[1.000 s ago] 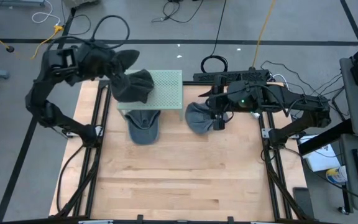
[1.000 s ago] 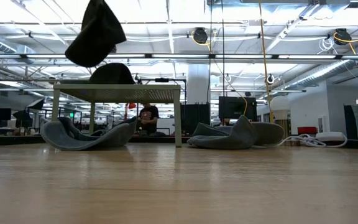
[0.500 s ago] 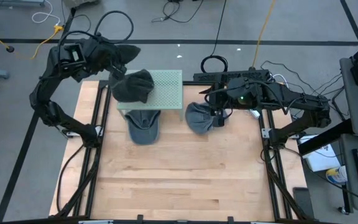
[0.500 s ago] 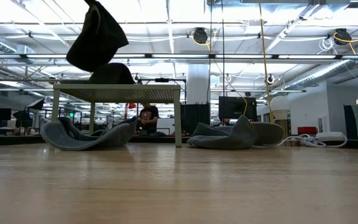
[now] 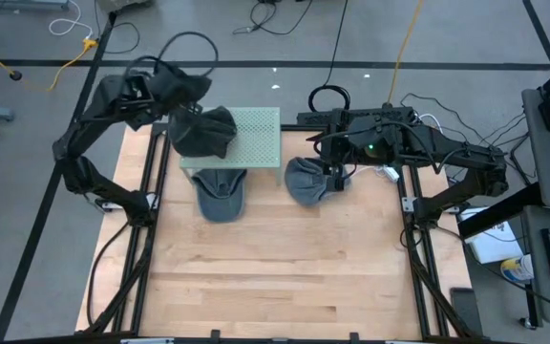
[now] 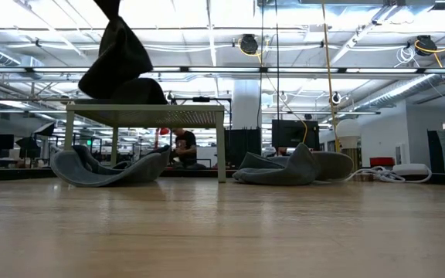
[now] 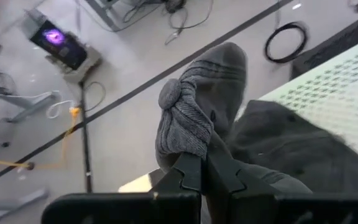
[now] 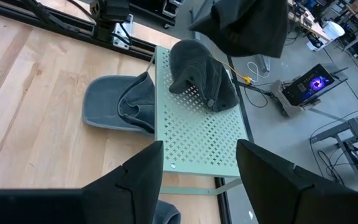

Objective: Pick & Place hat
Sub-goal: Stack the black cap on the black cap on the shelf

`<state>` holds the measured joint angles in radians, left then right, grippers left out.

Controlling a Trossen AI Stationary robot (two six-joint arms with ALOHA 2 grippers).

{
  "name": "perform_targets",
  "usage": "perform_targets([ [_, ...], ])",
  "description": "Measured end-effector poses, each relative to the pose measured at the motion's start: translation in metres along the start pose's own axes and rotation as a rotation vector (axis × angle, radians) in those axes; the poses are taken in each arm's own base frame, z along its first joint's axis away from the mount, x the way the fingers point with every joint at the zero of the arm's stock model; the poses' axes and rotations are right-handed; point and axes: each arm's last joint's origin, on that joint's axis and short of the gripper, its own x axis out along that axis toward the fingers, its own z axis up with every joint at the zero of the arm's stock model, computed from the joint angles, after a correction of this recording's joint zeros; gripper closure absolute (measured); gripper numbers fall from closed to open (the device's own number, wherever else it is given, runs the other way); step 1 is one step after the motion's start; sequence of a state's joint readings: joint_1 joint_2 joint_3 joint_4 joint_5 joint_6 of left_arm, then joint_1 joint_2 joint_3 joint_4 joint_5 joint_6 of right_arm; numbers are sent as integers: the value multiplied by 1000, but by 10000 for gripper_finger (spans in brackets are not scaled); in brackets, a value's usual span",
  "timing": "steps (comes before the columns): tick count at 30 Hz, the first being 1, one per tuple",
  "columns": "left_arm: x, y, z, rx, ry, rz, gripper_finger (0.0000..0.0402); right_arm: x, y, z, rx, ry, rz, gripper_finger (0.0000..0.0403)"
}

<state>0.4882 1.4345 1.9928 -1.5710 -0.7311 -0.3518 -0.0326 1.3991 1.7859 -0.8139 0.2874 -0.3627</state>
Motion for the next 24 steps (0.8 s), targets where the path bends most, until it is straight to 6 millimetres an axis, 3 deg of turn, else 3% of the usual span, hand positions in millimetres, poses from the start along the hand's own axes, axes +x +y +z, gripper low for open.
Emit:
perform_targets([
  [12, 23, -32, -19, 41, 84, 31, 401, 0, 0, -1, -20, 5, 3, 208],
  [24, 33, -48, -20, 7, 66, 12, 402, 0, 0, -1, -19, 5, 4, 212],
])
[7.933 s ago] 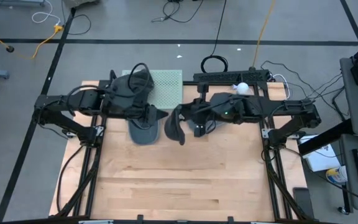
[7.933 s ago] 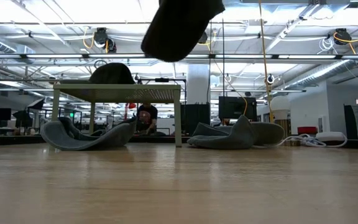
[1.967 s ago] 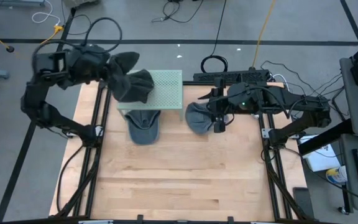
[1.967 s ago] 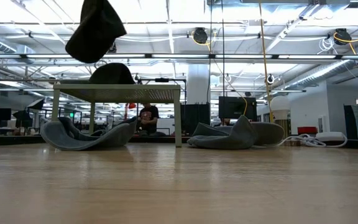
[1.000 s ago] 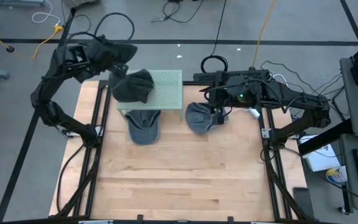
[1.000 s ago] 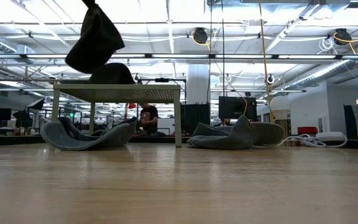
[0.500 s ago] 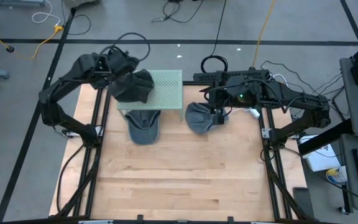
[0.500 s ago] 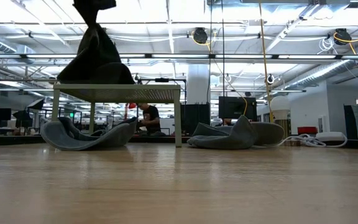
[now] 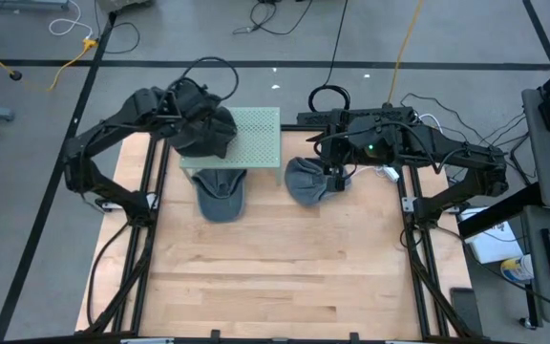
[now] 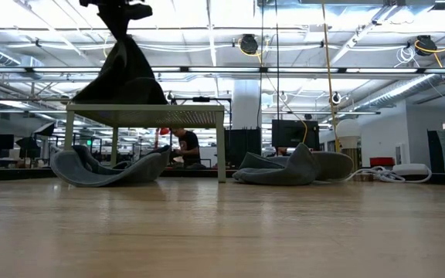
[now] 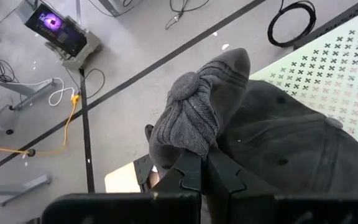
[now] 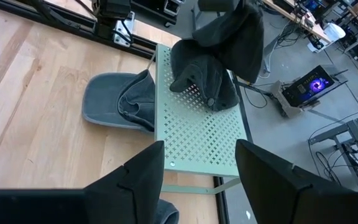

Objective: Pick & Place hat
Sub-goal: Stack the black cap on the black cap on the shelf

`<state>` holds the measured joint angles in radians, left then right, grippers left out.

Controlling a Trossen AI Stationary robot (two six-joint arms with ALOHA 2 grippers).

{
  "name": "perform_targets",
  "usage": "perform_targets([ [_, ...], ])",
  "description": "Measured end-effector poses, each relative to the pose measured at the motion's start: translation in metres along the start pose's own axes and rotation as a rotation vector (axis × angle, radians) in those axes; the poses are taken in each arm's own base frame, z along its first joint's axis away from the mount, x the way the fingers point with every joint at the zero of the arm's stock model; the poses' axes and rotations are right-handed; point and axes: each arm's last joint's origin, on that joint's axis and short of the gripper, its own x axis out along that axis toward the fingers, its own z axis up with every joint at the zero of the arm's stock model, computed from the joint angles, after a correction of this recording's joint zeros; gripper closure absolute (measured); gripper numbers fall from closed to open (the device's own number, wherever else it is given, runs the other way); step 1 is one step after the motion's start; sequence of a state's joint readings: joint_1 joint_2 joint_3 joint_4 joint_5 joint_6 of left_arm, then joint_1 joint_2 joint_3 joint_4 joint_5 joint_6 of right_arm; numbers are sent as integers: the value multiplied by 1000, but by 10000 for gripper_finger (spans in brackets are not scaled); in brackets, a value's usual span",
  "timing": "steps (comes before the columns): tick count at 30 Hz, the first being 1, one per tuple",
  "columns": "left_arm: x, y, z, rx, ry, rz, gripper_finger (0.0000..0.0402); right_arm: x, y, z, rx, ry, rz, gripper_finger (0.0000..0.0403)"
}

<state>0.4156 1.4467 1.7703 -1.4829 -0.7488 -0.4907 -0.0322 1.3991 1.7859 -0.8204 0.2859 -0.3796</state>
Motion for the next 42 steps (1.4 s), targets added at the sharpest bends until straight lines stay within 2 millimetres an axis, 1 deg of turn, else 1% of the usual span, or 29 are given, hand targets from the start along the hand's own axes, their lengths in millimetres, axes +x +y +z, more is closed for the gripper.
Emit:
perform_targets([
  [4, 10, -13, 2, 17, 35, -3, 401, 0, 0, 0, 28, 0, 1, 215],
  [8, 23, -30, 6, 54, 53, 4, 402, 0, 0, 0, 52, 0, 1, 214],
  [17, 46, -62, 8, 69, 130, -19, 401, 0, 0, 0, 53, 0, 2, 218],
  [20, 49, -71, 8, 72, 143, -49, 401, 3, 2, -1, 52, 0, 1, 218],
  [24, 51, -83, 6, 96, 148, -61, 401, 12, 7, -8, 41, 22, 10, 219],
  [30, 48, -84, 2, 102, 170, -61, 401, 29, 19, -23, 20, 82, 33, 218],
  [33, 48, -83, 0, 99, 191, -51, 398, 39, 24, -29, 21, 78, 32, 219],
  [38, 49, -81, 0, 117, 218, -71, 379, 46, 28, -33, 24, 66, 29, 219],
  [42, 49, -82, 0, 118, 222, -80, 357, 47, 29, -33, 6, 64, 29, 216],
])
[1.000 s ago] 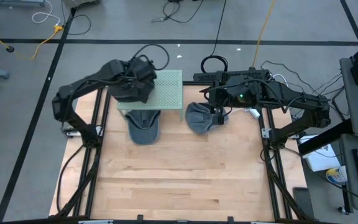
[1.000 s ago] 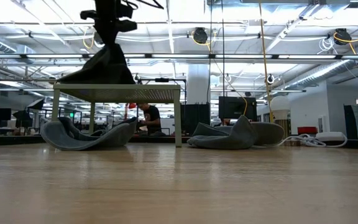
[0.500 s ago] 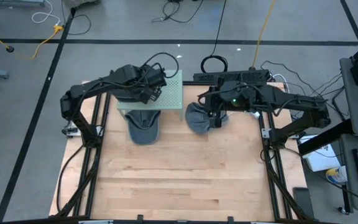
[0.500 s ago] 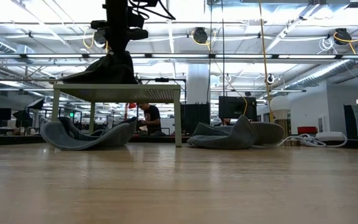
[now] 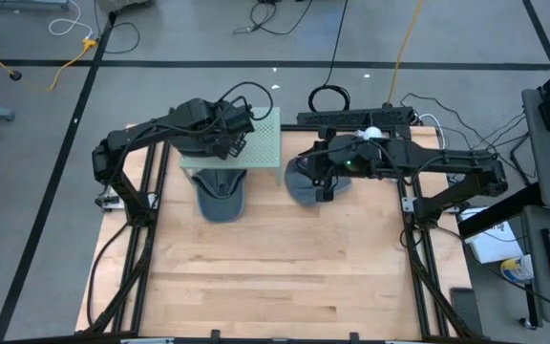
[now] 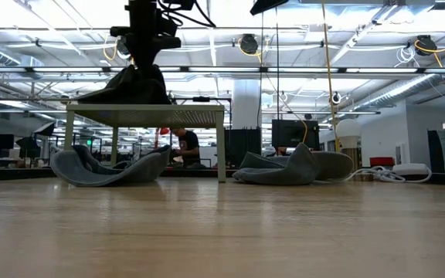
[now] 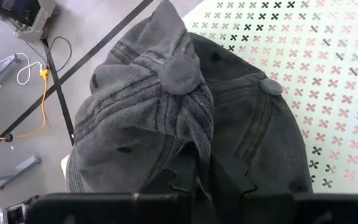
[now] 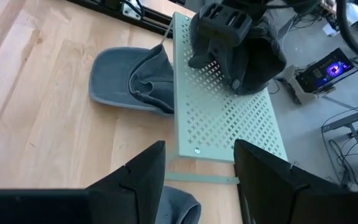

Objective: Pick & Place hat
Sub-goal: Stack the black cap on the black cap on the shelf, then put the gray cap on the shelf

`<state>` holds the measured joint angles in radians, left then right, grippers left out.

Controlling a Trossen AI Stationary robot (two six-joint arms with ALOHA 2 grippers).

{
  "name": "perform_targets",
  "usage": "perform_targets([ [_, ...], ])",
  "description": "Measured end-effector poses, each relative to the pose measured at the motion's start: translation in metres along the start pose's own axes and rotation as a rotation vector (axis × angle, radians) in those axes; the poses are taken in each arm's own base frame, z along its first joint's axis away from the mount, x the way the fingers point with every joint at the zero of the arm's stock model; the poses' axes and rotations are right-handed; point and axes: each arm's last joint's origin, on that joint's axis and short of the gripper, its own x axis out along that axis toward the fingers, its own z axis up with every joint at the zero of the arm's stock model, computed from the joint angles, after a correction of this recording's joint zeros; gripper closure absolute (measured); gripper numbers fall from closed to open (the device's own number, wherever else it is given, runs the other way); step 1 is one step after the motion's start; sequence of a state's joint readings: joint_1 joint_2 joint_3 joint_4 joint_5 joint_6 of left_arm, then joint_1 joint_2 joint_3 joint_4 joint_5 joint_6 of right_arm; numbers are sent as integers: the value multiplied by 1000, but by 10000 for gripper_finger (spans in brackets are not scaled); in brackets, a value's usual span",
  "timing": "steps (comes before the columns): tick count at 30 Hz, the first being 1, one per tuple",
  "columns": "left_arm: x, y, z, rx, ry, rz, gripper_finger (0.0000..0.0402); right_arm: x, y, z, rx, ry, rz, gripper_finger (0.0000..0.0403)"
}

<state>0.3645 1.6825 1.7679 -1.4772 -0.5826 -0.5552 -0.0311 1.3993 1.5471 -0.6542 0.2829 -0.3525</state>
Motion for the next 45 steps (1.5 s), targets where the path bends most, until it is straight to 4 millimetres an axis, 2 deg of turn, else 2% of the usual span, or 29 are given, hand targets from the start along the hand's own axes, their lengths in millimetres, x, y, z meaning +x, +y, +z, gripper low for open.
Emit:
perform_targets([
  [10, 0, 0, 0, -4, 2, -11, 247, 0, 0, 0, -8, -1, 0, 219],
  [16, 0, -3, 0, -13, 28, -72, 211, 0, 0, 0, -17, 0, 0, 220],
  [22, -1, -5, -1, -45, 52, -111, 208, 0, 0, 0, -35, 0, 0, 220],
  [31, -13, 1, -6, -95, 49, -159, 215, 0, 0, 0, -35, 0, 0, 221],
  [45, -49, 30, -20, -152, -32, -298, 215, 0, -1, 4, -20, -35, -13, 222],
])
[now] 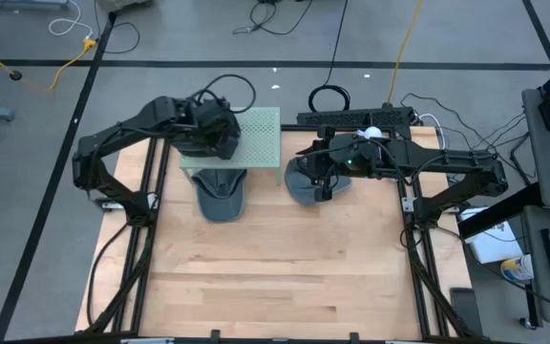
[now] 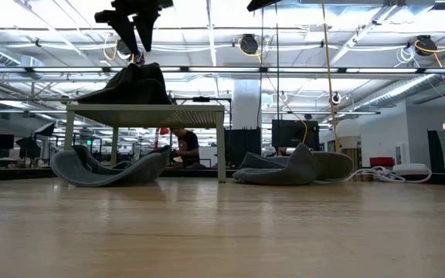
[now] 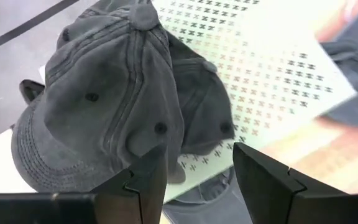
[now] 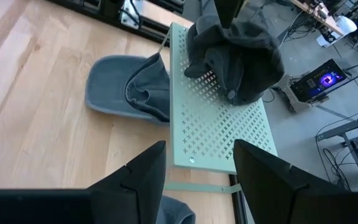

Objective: Pick & Place hat
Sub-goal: Put the gray cap on the shelf

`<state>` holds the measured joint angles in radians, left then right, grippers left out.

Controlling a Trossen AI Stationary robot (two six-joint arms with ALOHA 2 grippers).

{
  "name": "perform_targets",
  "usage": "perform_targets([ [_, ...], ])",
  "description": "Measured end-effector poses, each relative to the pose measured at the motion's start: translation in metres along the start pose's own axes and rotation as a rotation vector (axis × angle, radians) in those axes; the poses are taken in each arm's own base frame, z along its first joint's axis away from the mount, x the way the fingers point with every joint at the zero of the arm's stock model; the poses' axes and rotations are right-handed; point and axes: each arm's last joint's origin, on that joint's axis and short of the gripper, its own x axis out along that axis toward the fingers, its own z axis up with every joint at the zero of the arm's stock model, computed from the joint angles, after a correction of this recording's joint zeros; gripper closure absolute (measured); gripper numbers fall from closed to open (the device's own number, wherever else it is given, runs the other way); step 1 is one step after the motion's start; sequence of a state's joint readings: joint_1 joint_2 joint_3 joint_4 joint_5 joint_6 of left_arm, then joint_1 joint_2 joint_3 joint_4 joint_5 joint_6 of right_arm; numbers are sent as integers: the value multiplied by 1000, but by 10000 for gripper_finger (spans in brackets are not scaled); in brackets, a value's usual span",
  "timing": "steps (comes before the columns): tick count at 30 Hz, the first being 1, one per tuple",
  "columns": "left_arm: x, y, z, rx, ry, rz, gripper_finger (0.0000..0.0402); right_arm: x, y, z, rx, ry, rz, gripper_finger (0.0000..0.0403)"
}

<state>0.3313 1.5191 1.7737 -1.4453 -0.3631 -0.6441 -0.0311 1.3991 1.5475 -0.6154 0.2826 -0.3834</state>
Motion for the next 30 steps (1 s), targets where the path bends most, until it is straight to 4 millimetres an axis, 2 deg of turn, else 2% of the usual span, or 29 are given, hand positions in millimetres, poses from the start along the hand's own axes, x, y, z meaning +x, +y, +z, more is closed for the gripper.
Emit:
perform_targets([
  [8, -25, 14, -9, 31, 7, -157, 215, 0, -1, 1, 46, -12, -6, 222],
  [22, -73, 46, -32, -110, 12, -412, 215, 0, -1, 1, 79, -12, -6, 222],
  [30, -102, 66, -64, -264, -62, -374, 215, -1, 1, 2, 189, -15, 0, 222],
])
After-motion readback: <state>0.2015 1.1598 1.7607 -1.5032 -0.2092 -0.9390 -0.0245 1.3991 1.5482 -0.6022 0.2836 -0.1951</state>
